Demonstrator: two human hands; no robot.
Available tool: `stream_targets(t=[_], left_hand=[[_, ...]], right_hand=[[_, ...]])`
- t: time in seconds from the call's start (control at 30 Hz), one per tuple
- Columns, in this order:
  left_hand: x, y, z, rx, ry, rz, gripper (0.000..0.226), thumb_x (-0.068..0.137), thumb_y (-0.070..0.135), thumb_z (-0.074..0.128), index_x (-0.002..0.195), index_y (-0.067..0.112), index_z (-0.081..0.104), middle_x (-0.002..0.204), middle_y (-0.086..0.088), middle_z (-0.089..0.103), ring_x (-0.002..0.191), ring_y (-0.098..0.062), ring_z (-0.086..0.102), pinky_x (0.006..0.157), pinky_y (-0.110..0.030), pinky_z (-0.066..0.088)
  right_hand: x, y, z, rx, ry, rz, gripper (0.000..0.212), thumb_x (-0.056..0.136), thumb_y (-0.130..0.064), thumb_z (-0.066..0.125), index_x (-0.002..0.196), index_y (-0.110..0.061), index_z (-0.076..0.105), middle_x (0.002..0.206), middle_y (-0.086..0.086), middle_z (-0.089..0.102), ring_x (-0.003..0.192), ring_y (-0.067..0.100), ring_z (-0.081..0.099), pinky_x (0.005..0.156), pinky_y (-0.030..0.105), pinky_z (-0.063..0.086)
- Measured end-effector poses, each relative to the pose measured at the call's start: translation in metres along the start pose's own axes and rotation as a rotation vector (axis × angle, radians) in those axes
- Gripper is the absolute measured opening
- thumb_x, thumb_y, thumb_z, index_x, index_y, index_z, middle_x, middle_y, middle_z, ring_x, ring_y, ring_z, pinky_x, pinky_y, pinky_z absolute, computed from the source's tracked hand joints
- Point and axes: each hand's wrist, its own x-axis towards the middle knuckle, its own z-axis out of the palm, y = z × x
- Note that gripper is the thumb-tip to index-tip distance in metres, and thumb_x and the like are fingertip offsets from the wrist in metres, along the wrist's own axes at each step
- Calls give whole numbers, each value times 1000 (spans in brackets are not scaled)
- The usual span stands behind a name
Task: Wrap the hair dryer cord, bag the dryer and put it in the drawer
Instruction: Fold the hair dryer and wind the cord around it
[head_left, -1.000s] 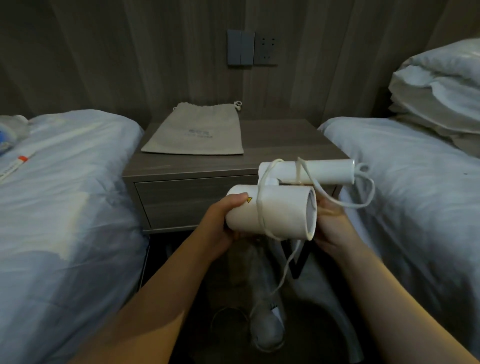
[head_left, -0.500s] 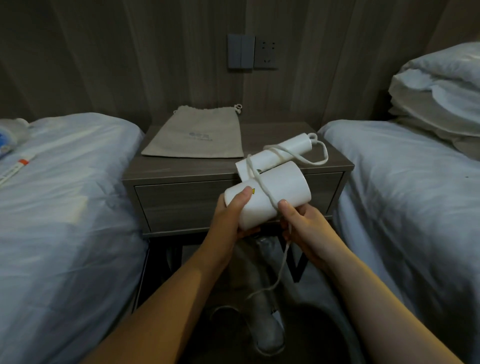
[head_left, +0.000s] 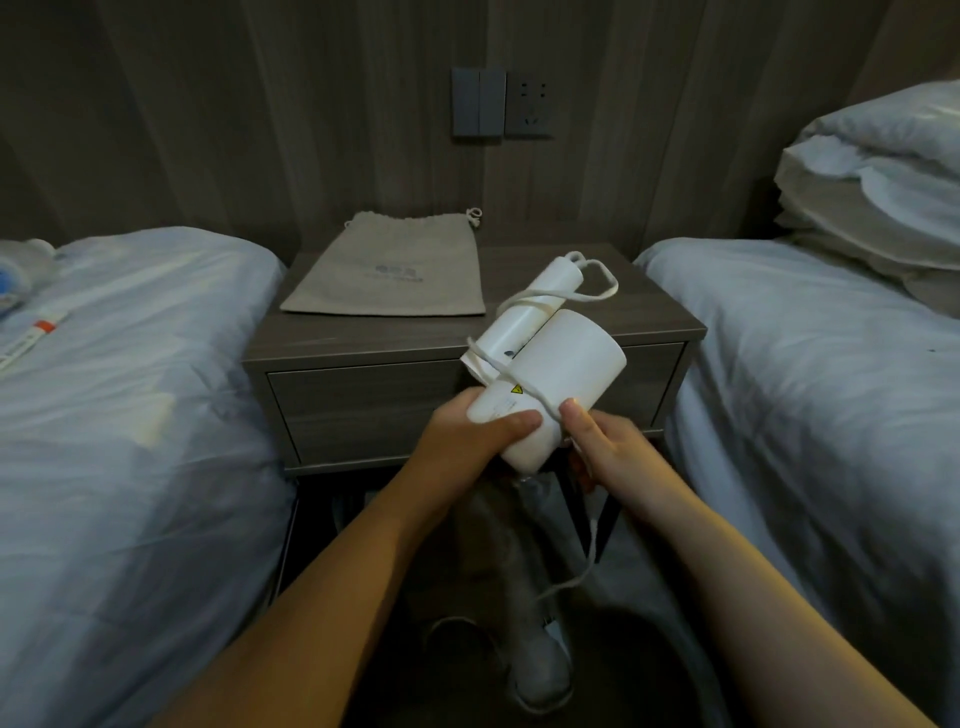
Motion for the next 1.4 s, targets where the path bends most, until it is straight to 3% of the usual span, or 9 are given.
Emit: stream_targets(t=[0.2, 0.37, 0.47, 0.63, 0.83, 0.97, 1.07, 1.23, 1.4], left_hand=[[0, 9, -8, 128, -9, 58, 19, 79, 17, 70, 86, 31, 59, 88, 10, 65, 80, -5, 63, 68, -18, 52], [2, 10, -12, 341, 24, 116, 32, 71, 24, 77, 91, 35, 55, 88, 16, 60, 82, 0, 58, 66, -16, 46], [0, 10, -13, 472, 63, 130, 42, 65, 32, 80, 96, 38, 53, 91, 19, 56, 86, 0, 55, 69, -18, 45], [1, 10, -21, 727, 178, 176, 68, 57, 43, 81, 118, 33, 52, 106, 9, 58, 100, -15, 58, 88, -39, 52], [5, 4, -23, 933, 187, 229, 76, 62, 48, 77, 128, 28, 46, 123, 3, 55, 110, -18, 53, 90, -33, 45], [5, -1, -23, 1013, 223, 291, 75, 63, 49, 76, 128, 25, 46, 119, -1, 55, 107, -21, 55, 82, -29, 41], [5, -3, -24, 1084, 219, 335, 73, 64, 53, 73, 125, 23, 47, 115, -3, 56, 103, -25, 57, 82, -35, 46], [8, -1, -29, 1200, 36, 356, 75, 64, 56, 72, 128, 30, 44, 118, 2, 54, 101, -19, 56, 85, -31, 43], [8, 0, -32, 1264, -227, 363, 70, 64, 52, 73, 124, 32, 45, 113, 7, 53, 98, -11, 54, 85, -29, 42]], right_hand=[[3, -9, -6, -75, -52, 6, 34, 89, -46, 46, 61, -28, 53, 40, -26, 55, 42, -12, 52, 44, 5, 35], [6, -3, -12, -229, -94, 56, 50, 66, -67, 42, 62, -19, 57, 40, -15, 56, 38, -2, 49, 48, 19, 39], [7, 2, -17, -285, -173, 64, 40, 79, -60, 46, 66, -24, 57, 46, -10, 58, 41, -1, 50, 50, 23, 42], [4, 5, -19, -404, -300, 94, 15, 89, -31, 58, 82, -21, 66, 55, -2, 57, 38, 2, 47, 46, 22, 41], [0, 1, -17, -480, -404, 200, 41, 94, -30, 48, 72, -2, 67, 53, 10, 64, 35, 10, 48, 54, 19, 45], [-5, -3, -17, -485, -542, 225, 35, 92, -30, 52, 72, -5, 67, 67, 18, 71, 46, 13, 57, 66, 27, 48], [-10, -19, -21, -605, -458, 90, 24, 86, -25, 58, 76, -7, 69, 66, 13, 71, 51, 13, 59, 60, 26, 50], [-14, -29, -21, -823, -165, -141, 17, 83, -17, 59, 87, -21, 75, 81, -2, 69, 80, 13, 64, 71, 27, 49], [-15, -28, -18, -995, 126, -229, 23, 74, -41, 69, 86, -21, 69, 83, 5, 70, 87, 26, 63, 65, 28, 40]])
